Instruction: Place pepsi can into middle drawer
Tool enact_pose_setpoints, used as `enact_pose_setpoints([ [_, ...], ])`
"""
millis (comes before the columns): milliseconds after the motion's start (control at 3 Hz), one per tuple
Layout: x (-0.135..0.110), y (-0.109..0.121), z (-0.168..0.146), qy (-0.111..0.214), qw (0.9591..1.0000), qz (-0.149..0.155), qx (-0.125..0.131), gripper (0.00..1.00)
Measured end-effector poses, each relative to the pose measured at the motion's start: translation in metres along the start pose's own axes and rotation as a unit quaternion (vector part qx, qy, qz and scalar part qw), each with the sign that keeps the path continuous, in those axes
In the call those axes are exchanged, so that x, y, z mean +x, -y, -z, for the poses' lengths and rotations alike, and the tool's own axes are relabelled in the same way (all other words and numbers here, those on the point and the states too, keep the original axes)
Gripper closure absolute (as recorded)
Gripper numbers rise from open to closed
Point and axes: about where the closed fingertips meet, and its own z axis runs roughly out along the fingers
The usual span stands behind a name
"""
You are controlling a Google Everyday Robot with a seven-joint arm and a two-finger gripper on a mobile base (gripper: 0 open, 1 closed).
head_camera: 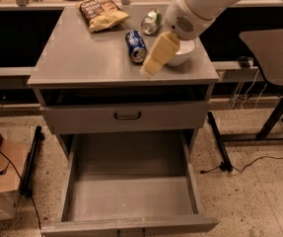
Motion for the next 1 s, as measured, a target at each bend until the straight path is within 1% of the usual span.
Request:
enact_pose_setpoints([
  [333,-0.020,0.017,-0.038,0.020,0.9996,-0.018,-0.012,0.00],
  [667,-0.040,0.036,-0.075,0.036,0.9987,-0.021,-0.028,0.00],
  [1000,-0.054,0.055,-0.113,0.048,0.9972,-0.025,-0.051,0.00],
])
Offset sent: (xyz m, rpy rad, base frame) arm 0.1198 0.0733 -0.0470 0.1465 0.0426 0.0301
